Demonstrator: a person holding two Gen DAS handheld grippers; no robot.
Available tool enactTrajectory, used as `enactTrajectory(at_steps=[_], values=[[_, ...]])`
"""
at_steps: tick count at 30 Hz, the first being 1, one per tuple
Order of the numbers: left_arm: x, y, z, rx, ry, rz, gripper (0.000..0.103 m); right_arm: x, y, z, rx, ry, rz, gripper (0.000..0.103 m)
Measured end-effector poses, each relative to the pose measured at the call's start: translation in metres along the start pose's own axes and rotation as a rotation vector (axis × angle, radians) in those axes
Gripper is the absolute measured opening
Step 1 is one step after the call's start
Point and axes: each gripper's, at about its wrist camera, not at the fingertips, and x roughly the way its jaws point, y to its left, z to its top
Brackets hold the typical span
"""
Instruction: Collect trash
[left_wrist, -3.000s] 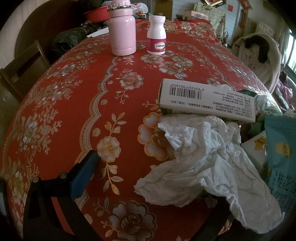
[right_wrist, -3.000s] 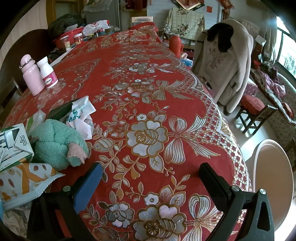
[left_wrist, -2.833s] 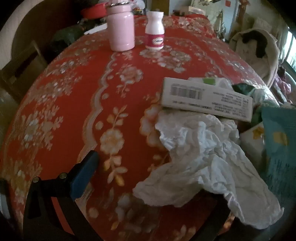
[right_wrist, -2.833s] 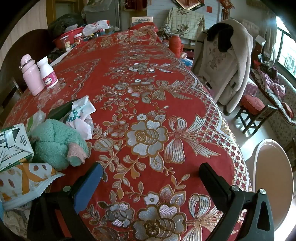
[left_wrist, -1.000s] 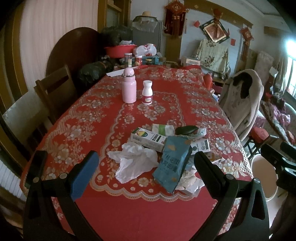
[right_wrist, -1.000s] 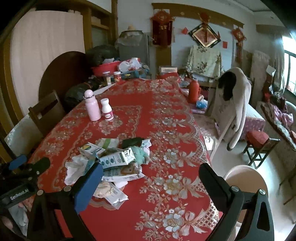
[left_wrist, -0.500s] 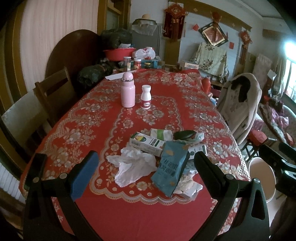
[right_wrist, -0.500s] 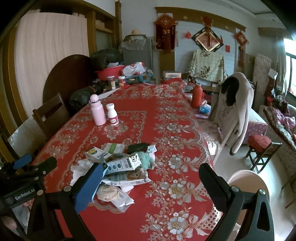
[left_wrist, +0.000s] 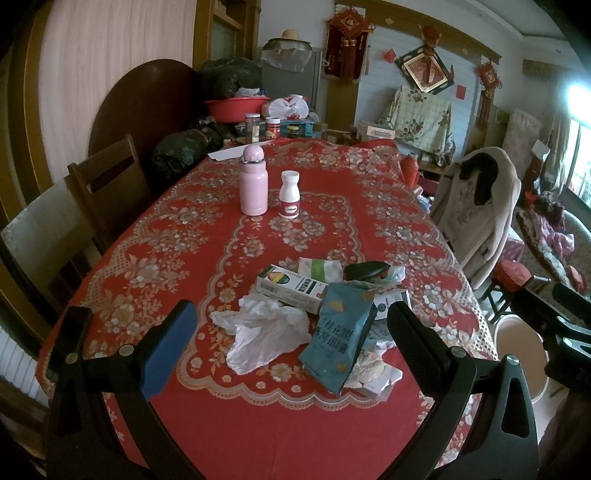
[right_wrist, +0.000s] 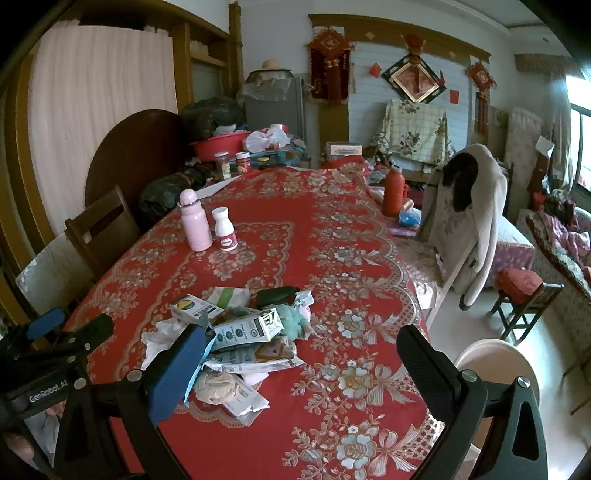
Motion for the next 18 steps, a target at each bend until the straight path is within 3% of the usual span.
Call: enactTrajectory(at_steps=[18], values=[[0.0023, -0.0005, -0.0011, -0.003, 0.012, 0.000, 0.102, 0.0070, 0.0012, 0.0038, 0.003, 0.016, 0.002, 0.103]])
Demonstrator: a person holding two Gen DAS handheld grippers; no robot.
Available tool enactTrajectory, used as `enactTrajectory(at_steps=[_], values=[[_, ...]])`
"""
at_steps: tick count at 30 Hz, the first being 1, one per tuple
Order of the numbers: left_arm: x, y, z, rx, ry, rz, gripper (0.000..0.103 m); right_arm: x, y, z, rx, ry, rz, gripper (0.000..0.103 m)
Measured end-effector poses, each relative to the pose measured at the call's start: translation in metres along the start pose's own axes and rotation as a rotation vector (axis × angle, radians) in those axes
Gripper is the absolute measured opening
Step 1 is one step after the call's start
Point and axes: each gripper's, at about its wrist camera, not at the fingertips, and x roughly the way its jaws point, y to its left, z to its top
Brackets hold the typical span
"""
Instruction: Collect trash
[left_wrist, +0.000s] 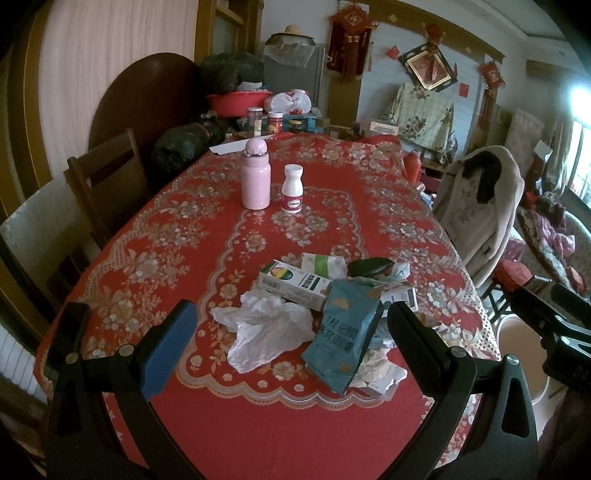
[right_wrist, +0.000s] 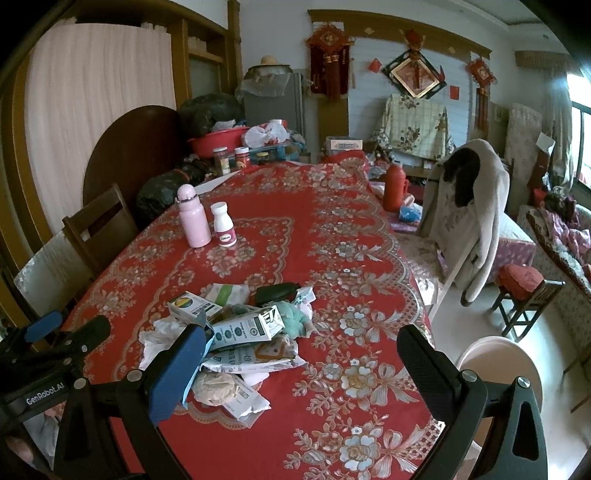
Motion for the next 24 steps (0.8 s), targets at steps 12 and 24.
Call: enactTrajectory(at_steps=[12, 24], values=[[0.004, 0.001, -0.001, -0.003, 0.005, 0.004, 0.102, 0.016, 0.002, 0.000, -0.002, 0.025, 0.016, 0.103], [0.010, 0.005, -0.001, -0.008, 0.018, 0.003, 0.102, 0.025, 0.003, -0.001, -0.002, 0.037, 0.029, 0.103]])
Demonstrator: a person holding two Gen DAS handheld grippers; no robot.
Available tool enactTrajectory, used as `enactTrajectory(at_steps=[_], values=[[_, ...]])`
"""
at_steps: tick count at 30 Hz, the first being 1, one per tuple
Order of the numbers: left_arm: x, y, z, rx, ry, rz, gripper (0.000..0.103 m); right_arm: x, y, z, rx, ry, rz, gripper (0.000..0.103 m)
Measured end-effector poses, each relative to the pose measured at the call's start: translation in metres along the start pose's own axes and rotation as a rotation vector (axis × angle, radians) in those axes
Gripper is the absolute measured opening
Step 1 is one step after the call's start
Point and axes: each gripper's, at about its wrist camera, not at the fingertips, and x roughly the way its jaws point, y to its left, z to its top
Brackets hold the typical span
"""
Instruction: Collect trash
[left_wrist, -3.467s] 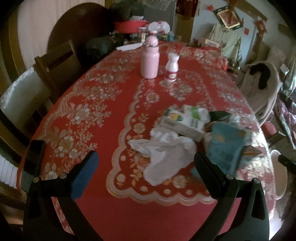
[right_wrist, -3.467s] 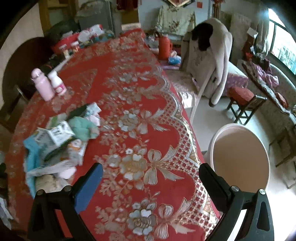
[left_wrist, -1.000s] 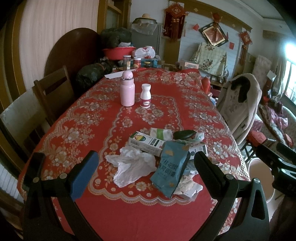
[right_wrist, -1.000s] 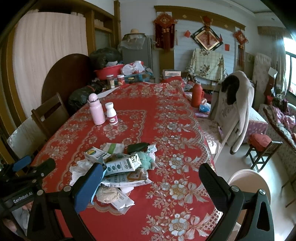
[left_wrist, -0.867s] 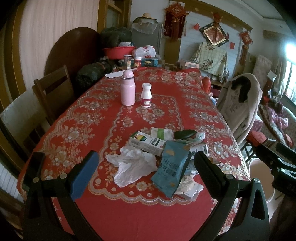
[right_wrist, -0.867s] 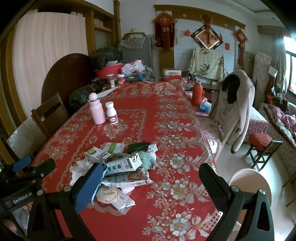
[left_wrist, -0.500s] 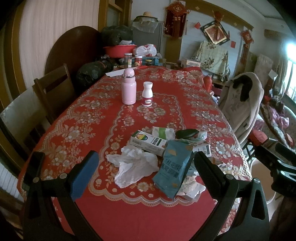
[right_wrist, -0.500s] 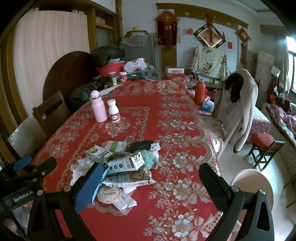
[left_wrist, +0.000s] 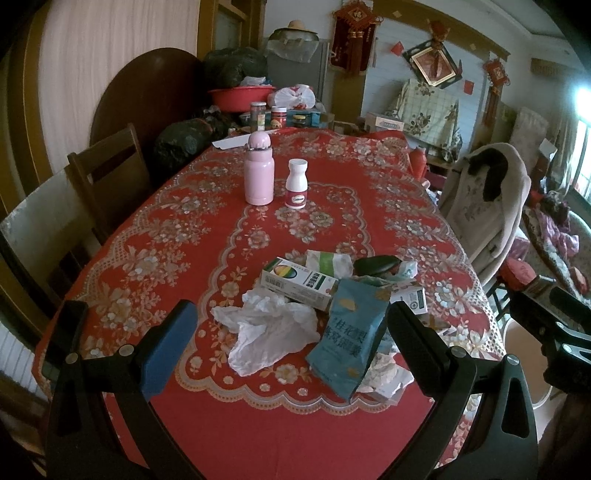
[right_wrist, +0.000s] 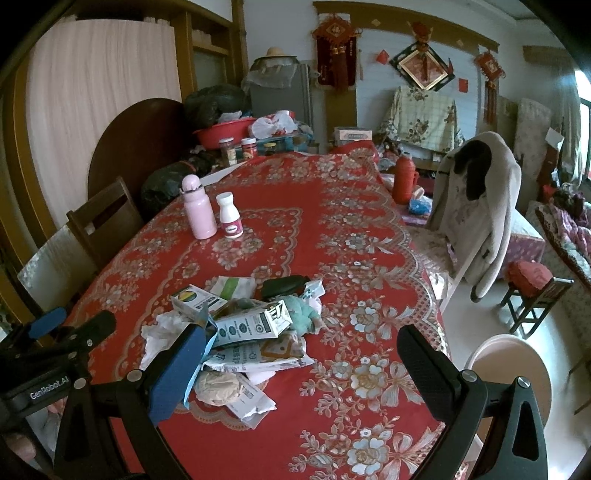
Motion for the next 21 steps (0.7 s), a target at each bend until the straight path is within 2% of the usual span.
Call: enactTrajectory(at_steps=[21], values=[[0.015, 0.012, 0.002, -0.001, 0.013, 0.008, 0.102, 0.011, 0.002, 0.000, 0.000, 0.022, 0.010, 0.103]])
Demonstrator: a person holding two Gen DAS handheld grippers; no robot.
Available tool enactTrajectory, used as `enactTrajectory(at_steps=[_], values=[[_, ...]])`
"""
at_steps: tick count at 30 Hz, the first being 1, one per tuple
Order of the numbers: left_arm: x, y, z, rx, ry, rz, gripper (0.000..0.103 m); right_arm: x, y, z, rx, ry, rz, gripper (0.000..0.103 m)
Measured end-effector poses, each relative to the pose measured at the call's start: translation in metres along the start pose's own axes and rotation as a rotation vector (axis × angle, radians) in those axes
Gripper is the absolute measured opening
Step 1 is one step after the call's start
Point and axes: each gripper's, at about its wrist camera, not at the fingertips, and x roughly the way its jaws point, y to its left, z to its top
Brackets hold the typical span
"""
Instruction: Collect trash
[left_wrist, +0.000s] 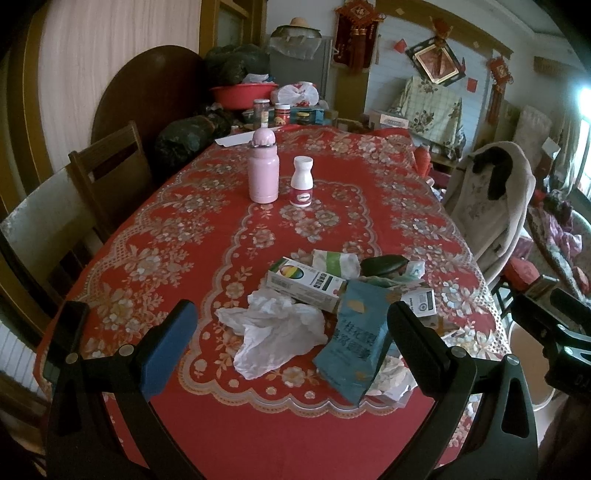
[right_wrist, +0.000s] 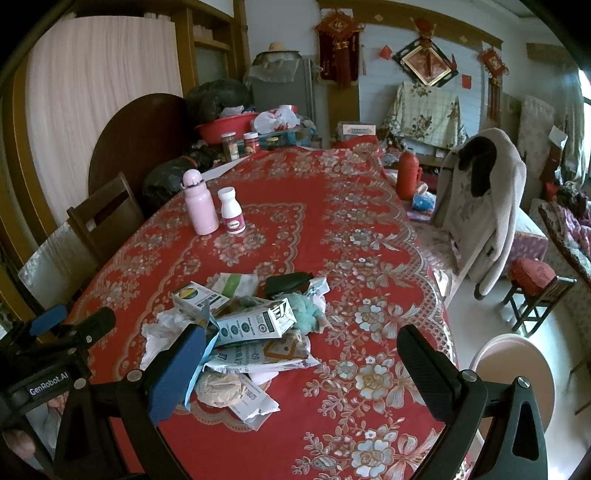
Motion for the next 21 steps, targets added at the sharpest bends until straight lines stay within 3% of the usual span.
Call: enactTrajectory(at_steps=[12, 21], values=[[0.005, 0.009, -0.004, 0.003, 0.015, 0.003, 0.102, 0.010, -0.004, -0.006, 0.003, 0.038, 0.007, 0.103], [0.016, 0.018, -0.009, 0.012, 0.074, -0.048, 0.102, 0.029, -0.008, -0.010, 0.008, 0.113, 0.033, 0.103]])
